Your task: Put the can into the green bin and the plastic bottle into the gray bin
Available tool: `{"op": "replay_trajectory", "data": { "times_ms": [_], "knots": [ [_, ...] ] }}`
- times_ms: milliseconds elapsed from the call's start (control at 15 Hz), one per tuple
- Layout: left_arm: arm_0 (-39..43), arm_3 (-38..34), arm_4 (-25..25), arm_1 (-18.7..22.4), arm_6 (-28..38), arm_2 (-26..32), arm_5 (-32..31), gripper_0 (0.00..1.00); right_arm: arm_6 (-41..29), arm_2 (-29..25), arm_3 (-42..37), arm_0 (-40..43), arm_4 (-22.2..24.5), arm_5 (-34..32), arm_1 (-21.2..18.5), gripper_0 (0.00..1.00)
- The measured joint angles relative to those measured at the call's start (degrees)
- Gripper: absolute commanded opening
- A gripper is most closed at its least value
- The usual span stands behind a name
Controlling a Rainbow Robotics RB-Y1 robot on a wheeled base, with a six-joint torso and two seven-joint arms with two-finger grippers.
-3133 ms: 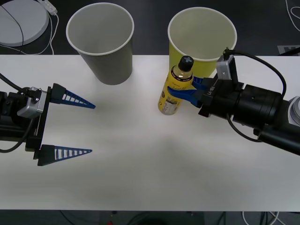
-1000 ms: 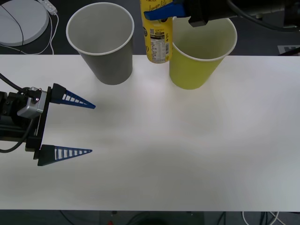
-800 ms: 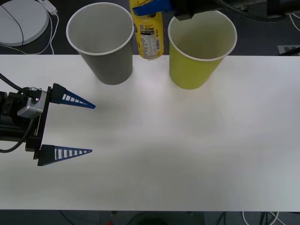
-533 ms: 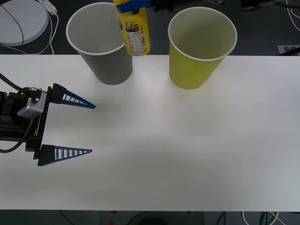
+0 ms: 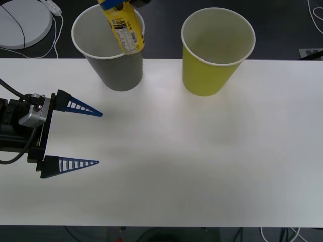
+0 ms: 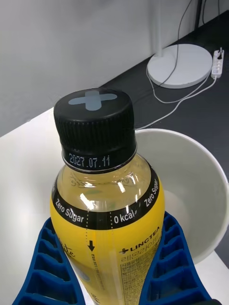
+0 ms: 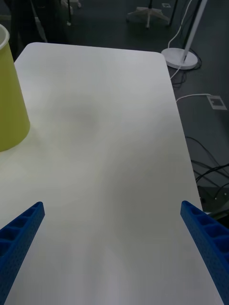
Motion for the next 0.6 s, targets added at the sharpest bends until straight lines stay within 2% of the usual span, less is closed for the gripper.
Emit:
{"op": "replay_trajectory", "data": {
  "times_ms": [133, 267, 400, 600],
  "knots": [
    [0.0, 0.0, 0.0, 0.0, 0.0, 0.0, 0.0, 1.0, -0.5, 2.8, 4.4, -3.7, -1.7, -1.5, 2.0, 0.0],
    [0.0, 0.0, 0.0, 0.0, 0.0, 0.0, 0.0, 1.0, -1.1, 3.8, 9.7, -7.6, -2.5, -5.8, 4.3, 0.0],
    [0.0, 0.0, 0.0, 0.0, 0.0, 0.0, 0.0, 1.0, -1.2, 4.0, 16.8, -11.5, -3.0, -10.6, 7.7, 0.0],
    [0.0, 0.0, 0.0, 0.0, 0.0, 0.0, 0.0, 1.0, -3.6, 7.1, 25.0, -16.2, -3.3, -13.0, 12.8, 0.0]
  ]
}}
